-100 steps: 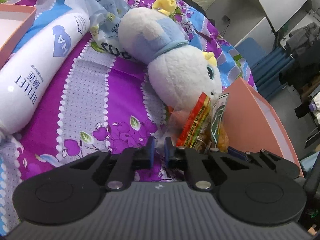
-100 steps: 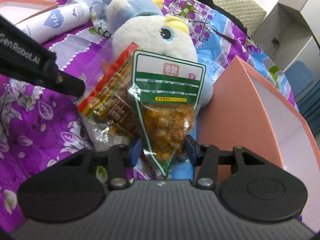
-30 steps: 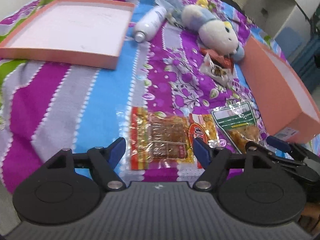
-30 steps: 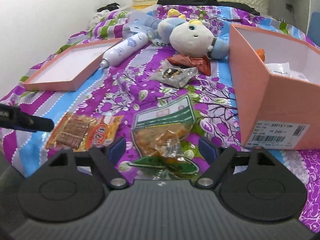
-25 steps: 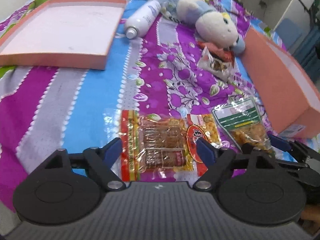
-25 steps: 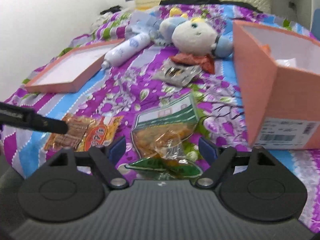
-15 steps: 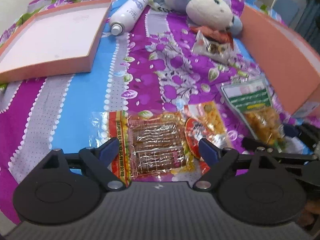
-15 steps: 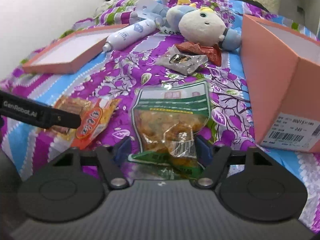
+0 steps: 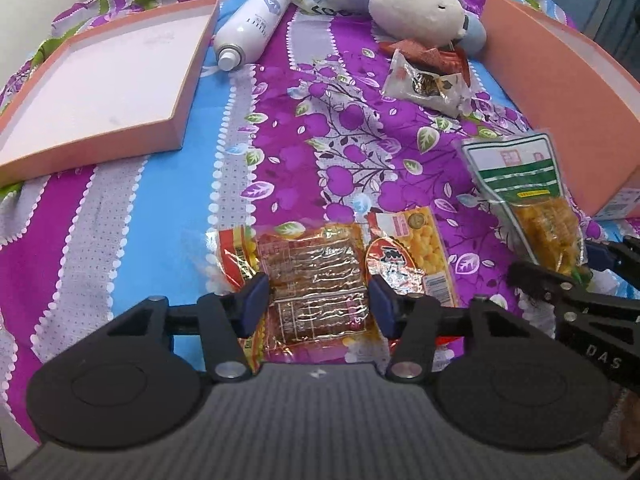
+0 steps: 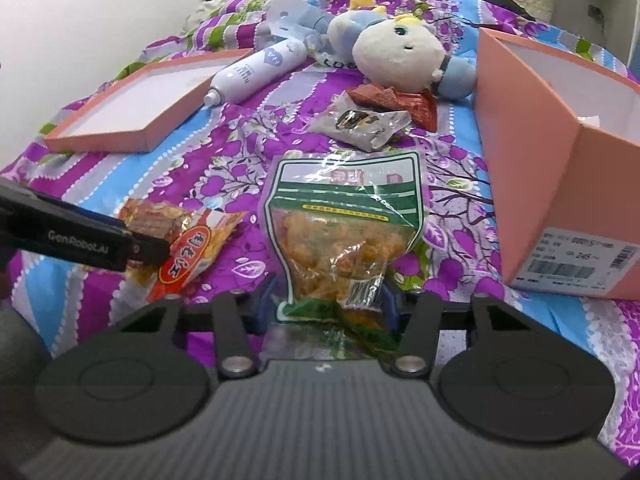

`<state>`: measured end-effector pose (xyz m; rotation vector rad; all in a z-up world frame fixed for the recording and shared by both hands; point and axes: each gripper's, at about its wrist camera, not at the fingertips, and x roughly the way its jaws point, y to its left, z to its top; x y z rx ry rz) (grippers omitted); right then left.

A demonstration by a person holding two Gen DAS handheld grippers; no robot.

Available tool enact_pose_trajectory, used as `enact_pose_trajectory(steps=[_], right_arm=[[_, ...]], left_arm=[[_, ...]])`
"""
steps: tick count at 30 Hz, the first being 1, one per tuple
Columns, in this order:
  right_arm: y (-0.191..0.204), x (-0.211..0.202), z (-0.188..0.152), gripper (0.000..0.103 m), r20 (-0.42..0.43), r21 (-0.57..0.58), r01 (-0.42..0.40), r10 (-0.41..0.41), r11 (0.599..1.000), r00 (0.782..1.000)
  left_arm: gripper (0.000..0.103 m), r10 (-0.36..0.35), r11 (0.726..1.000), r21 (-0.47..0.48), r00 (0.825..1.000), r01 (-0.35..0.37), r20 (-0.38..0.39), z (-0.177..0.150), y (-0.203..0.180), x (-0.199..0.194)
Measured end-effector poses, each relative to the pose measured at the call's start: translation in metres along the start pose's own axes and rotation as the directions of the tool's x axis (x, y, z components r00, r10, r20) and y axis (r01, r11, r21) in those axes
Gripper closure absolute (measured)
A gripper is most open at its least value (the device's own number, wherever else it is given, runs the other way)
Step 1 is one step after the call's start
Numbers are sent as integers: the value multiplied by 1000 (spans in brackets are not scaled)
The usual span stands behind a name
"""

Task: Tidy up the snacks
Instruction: 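Carry both packets into the deep pink box and open both grippers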

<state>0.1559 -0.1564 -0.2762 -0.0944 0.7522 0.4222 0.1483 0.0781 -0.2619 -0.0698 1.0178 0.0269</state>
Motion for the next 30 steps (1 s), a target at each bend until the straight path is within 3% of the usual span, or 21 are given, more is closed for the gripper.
enact_pose_trajectory(steps=[5, 15, 30], right_arm=[[-10, -18, 5, 49, 21, 53, 21, -23, 998, 1000], [-9, -67, 26, 49, 96, 88, 43, -52, 995, 994], [-7, -162, 61, 49, 249, 106, 70, -95, 992, 964]], left_arm=[[44, -25, 999, -20, 1000, 26, 10, 3, 0, -14], [44, -72, 996, -46, 992, 77, 104, 17, -8, -74], [44, -118, 988, -64, 958, 139, 261, 31, -25, -181]])
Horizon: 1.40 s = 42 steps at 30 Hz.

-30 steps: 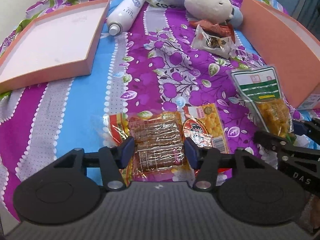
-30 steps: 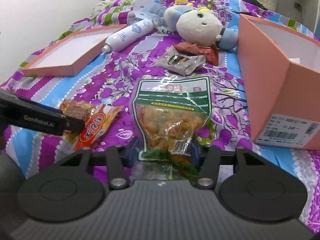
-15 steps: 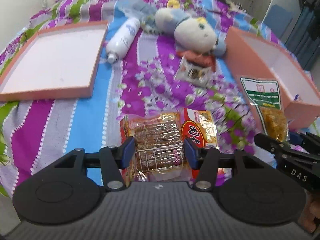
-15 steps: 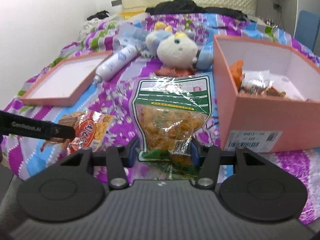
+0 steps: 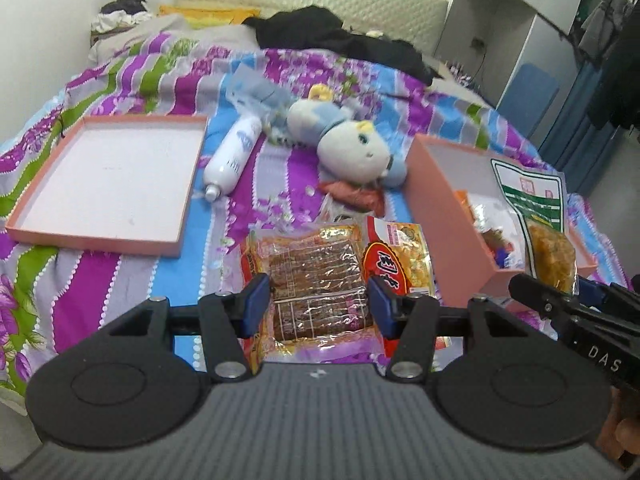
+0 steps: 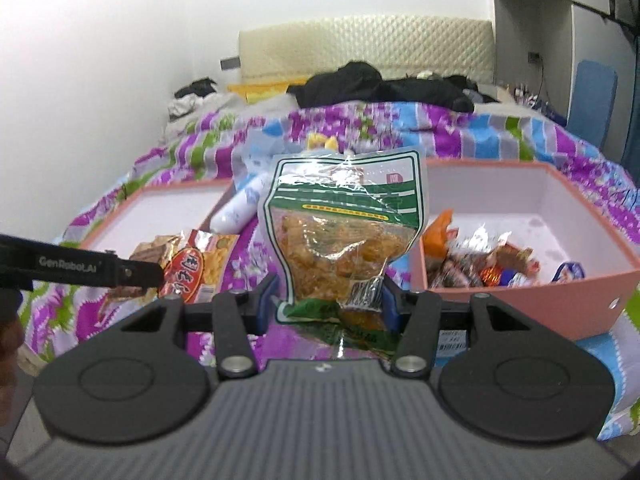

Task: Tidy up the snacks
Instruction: 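Carry both packets into the deep pink box and open both grippers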

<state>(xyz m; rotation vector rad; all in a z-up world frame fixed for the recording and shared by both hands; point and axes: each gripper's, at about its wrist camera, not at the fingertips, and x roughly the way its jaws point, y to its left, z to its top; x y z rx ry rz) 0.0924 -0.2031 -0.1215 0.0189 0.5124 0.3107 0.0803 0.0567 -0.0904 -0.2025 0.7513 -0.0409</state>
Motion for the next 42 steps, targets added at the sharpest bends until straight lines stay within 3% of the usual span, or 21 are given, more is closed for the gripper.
enact_pose_trajectory(steps=[6, 20, 32, 42], right_arm=[[-14, -14, 11, 49, 32, 7, 32, -32, 999, 999], [-70, -26, 11, 49, 16, 55, 156, -157, 986, 988], [-140, 18, 25, 49, -20, 121, 235, -234, 965, 972], [-199, 91, 23, 48, -102, 169, 273, -259, 947, 961]], left_arm=[[44, -50, 997, 53, 998, 48, 41, 4, -26, -11], [44, -211, 970, 121, 977, 210, -3, 22, -100, 33], [44, -273, 943, 177, 960, 281, -66, 72, -164, 110], [44, -290, 918, 230, 943, 322, -163, 106, -215, 211]])
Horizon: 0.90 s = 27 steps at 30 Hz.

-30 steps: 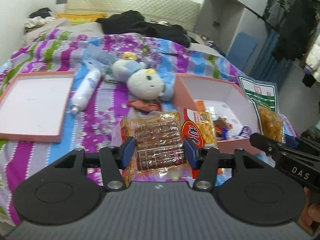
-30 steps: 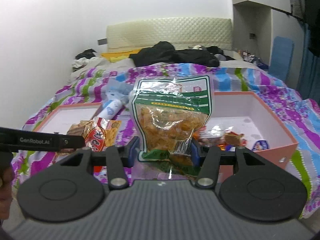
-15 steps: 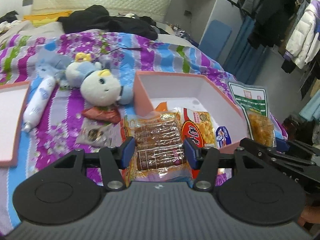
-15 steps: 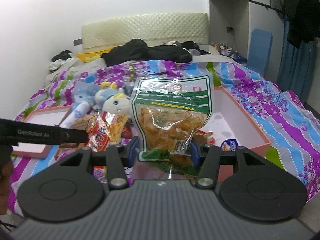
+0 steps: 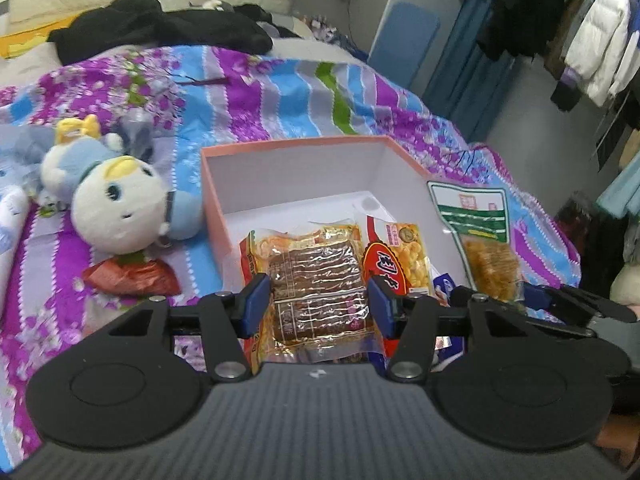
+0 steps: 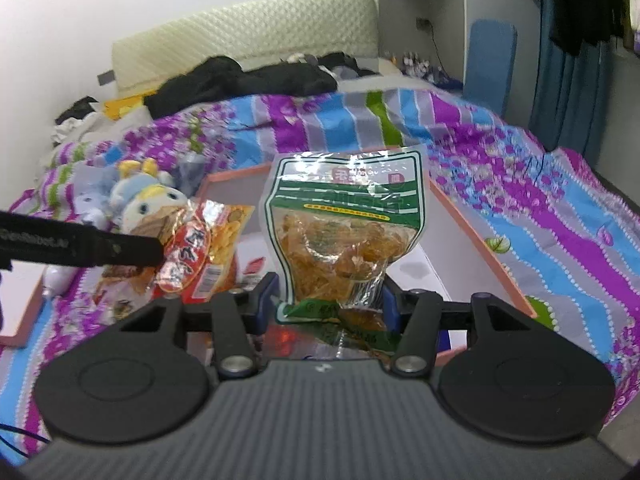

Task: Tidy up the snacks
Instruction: 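Carry both packets into the deep pink box and open both grippers, then withdraw both open grippers from the deep pink box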

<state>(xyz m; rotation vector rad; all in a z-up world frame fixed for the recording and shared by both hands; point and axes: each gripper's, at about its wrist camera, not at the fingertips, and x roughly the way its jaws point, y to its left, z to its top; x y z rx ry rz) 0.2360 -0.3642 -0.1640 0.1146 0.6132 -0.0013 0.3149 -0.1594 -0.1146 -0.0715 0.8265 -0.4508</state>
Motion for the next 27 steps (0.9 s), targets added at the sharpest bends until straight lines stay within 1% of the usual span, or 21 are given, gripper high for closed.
enact_pose_trajectory(steps=[6, 9, 10, 12, 13, 14, 15, 16, 17, 20, 27], right_arm=[[-12, 41, -2, 46, -63, 17, 23, -22, 1000, 998], [-14, 53, -2, 45, -81, 17, 20, -18, 1000, 997], [-14, 55, -2, 43, -84, 22, 22, -20, 1000, 996], [-16, 59, -3, 43, -93, 36, 38, -35, 999, 995], [-17, 60, -2, 40, -97, 44, 48, -43, 998, 994], [-17, 60, -3, 36, -101, 54, 57, -51, 997, 994], [-18, 58, -3, 28, -101, 63, 64, -57, 996, 993], [-19, 56, -3, 23, -97, 67, 69, -62, 995, 993], [-19, 54, -4, 21, -96, 70, 75, -68, 995, 993], [-19, 41, -4, 19, -90, 83, 73, -65, 994, 994], [-9, -6, 0, 20, -25, 81, 40, -38, 996, 999]], left_arm=[[43, -20, 1000, 7, 998, 20, -52, 17, 3, 56], [43, -30, 999, 8, 997, 31, -67, 20, 2, 72], [43, -33, 999, 13, 997, 34, -68, 21, 2, 75], [43, -41, 999, 15, 997, 42, -66, 22, 2, 77], [41, -42, 999, 11, 997, 43, -65, 23, 3, 78], [38, -41, 999, 8, 997, 42, -70, 23, 4, 77], [37, -42, 999, 4, 997, 43, -69, 22, 3, 73], [37, -51, 999, 3, 997, 51, -61, 22, 4, 70], [37, -59, 998, 6, 997, 59, -52, 21, 3, 63], [37, -51, 999, 19, 998, 51, -29, 19, -2, 45], [37, -50, 999, 11, 999, 50, 23, 8, -13, -10]])
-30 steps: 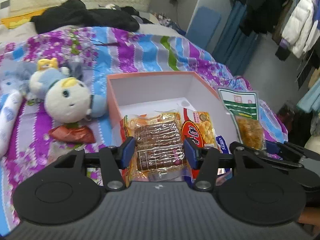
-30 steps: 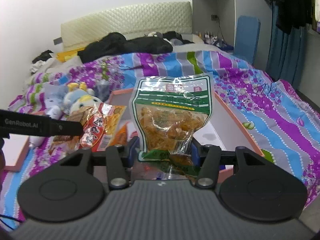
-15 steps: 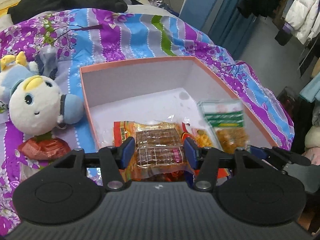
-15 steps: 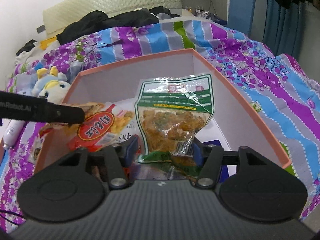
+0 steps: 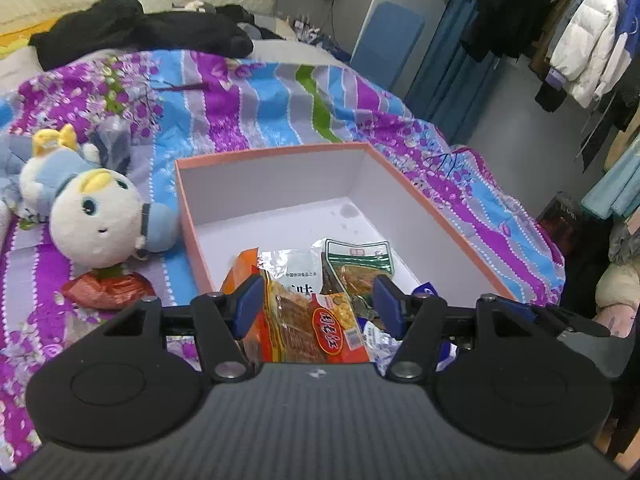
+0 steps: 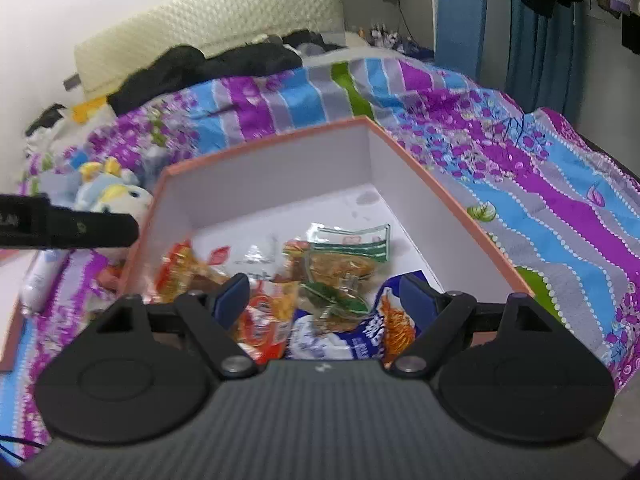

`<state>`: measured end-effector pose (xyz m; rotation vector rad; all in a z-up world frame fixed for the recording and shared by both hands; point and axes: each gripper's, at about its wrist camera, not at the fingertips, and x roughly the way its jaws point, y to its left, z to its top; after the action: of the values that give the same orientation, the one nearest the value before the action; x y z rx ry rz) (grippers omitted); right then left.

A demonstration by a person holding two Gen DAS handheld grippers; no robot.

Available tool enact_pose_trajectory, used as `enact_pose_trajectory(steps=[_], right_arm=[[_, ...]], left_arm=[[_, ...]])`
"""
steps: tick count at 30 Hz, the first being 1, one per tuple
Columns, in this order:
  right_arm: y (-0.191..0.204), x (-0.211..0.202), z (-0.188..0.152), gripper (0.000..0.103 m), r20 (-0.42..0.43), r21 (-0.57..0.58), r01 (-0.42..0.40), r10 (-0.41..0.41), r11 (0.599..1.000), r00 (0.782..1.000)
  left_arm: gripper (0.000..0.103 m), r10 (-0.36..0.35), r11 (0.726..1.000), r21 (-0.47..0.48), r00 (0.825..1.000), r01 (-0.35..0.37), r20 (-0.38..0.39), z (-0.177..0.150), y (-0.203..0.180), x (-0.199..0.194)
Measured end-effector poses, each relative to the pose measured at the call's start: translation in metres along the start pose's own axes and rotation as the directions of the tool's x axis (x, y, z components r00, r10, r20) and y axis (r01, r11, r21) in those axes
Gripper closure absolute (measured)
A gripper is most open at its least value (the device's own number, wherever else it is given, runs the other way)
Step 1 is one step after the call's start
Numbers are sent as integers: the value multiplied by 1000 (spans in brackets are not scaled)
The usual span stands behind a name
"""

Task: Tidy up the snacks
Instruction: 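Withdraw both open grippers from the deep pink box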

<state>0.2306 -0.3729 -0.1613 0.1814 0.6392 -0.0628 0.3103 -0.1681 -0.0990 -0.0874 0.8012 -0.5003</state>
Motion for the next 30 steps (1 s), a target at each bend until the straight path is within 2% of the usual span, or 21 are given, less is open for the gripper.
enact_pose_trajectory(steps=[13, 23, 30], right_arm=[[34, -85, -11, 19, 102, -39, -73, 76, 997, 992], [54, -128, -28, 20, 133, -66, -117, 125, 991, 983], [65, -146, -36, 20, 162, -84, -135, 147, 987, 976]], left_arm=[[37, 28, 1000, -14, 994, -27, 108, -37, -7, -114], [37, 52, 998, -40, 987, -46, 152, -77, 0, -173], [37, 95, 995, -57, 977, -85, 189, -98, 7, -209]])
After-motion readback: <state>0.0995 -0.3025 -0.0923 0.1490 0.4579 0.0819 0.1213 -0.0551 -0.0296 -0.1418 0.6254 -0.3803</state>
